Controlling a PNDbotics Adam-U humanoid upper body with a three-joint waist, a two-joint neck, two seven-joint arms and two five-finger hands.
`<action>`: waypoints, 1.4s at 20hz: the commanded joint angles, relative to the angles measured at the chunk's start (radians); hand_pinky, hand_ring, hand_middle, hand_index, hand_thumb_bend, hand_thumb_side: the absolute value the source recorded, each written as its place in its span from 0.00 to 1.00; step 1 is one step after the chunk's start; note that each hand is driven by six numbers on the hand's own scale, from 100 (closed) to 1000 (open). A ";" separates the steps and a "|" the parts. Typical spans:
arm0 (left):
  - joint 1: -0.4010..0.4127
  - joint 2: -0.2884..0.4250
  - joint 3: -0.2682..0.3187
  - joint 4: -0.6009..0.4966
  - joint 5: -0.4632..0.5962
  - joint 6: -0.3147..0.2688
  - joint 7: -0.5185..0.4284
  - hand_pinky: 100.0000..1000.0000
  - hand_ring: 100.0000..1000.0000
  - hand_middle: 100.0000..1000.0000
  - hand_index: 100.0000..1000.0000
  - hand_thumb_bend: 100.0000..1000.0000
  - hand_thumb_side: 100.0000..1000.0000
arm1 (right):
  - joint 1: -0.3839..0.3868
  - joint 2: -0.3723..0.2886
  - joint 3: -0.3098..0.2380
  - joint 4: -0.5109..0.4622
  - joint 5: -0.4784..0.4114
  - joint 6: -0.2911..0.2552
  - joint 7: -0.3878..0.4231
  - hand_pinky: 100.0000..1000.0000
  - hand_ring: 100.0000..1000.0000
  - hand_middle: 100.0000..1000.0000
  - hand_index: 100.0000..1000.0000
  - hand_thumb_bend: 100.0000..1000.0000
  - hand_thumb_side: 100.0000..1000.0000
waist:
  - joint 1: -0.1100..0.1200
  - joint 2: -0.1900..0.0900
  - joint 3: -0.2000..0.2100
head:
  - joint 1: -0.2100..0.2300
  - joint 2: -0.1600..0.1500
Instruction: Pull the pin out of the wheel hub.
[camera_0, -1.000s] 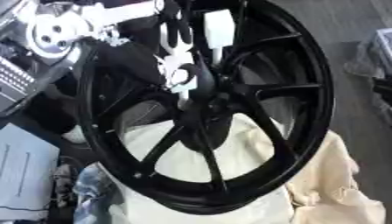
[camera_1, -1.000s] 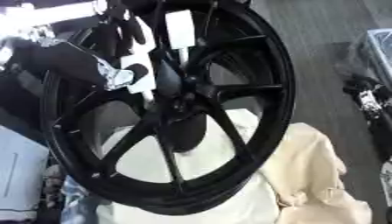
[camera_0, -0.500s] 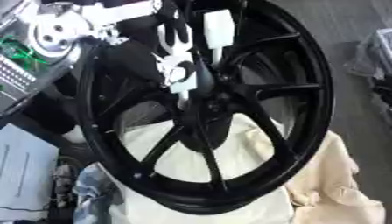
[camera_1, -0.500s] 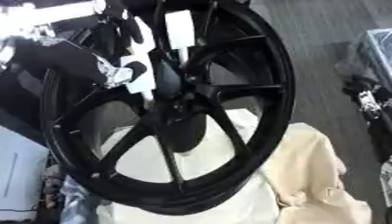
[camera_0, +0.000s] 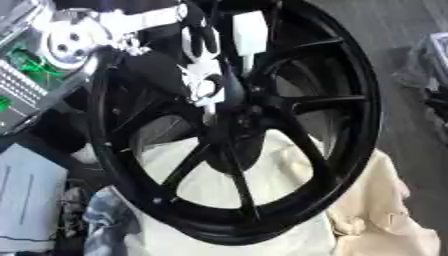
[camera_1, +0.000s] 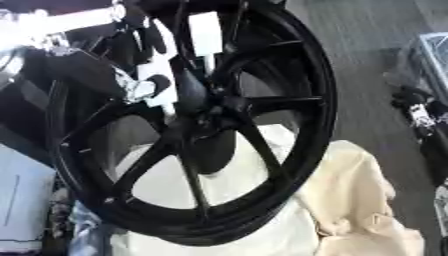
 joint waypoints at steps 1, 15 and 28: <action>-0.011 0.007 0.006 0.002 -0.003 0.202 -0.216 0.52 0.46 0.55 0.70 0.22 0.36 | -0.002 -0.013 -0.006 -0.008 0.001 -0.002 0.000 1.00 0.86 0.78 0.84 0.00 0.65 | -0.004 -0.018 -0.001 | 0.002 -0.013; -0.002 -0.003 0.004 0.033 -0.018 0.187 -0.214 0.53 0.47 0.57 0.72 0.21 0.35 | -0.004 -0.006 -0.005 -0.005 0.009 0.002 0.000 1.00 0.86 0.78 0.84 0.00 0.66 | -0.001 -0.013 0.000 | 0.003 -0.014; 0.001 -0.007 0.000 0.041 -0.015 0.179 -0.235 0.52 0.46 0.54 0.70 0.18 0.28 | -0.004 -0.002 -0.005 -0.004 0.017 0.004 -0.002 1.00 0.86 0.78 0.84 0.00 0.67 | 0.000 -0.007 0.002 | 0.002 -0.012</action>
